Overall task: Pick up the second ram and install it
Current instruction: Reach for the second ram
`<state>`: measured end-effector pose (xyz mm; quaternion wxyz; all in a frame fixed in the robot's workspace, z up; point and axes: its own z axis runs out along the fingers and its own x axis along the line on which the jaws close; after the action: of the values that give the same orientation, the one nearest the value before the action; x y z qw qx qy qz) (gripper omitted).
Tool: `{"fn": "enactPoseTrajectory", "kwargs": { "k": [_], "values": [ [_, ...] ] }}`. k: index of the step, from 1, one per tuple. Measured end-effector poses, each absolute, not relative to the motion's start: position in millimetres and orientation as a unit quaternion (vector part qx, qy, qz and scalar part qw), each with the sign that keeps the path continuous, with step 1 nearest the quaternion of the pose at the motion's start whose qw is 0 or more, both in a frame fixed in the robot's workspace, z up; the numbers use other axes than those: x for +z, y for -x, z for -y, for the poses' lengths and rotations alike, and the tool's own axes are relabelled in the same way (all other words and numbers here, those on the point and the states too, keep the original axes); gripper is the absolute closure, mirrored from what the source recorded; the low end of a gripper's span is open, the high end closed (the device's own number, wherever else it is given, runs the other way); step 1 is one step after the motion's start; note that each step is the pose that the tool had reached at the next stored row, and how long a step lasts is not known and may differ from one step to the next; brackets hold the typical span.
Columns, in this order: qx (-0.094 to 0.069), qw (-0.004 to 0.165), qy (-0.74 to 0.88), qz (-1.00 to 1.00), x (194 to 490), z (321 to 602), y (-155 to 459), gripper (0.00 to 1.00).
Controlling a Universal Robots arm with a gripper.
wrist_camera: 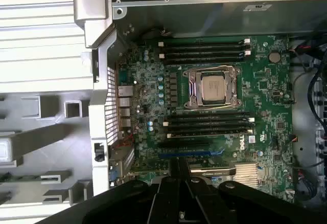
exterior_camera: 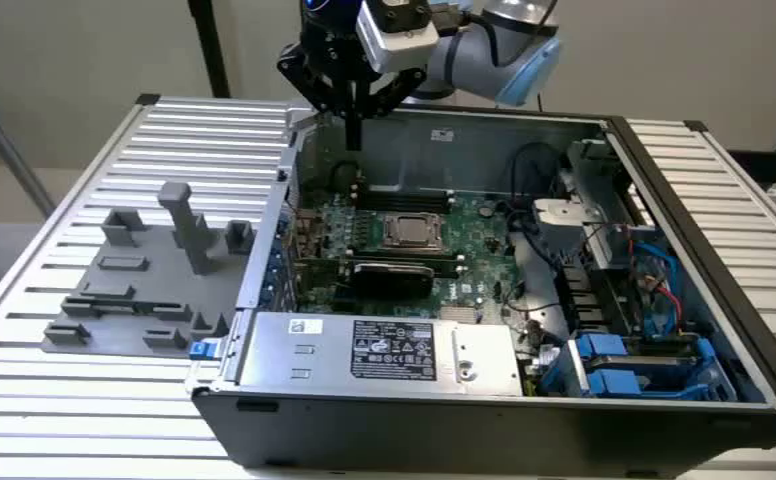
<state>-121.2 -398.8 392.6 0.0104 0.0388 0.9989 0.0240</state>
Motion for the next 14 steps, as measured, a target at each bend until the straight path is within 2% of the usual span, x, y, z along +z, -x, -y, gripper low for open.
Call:
{"fn": "enactPoseTrajectory", "kwargs": {
  "k": [14],
  "values": [
    [0.024, 0.010, -0.040, -0.999, 392.6, 401.2, 128.3, 0.89]
  ]
}}
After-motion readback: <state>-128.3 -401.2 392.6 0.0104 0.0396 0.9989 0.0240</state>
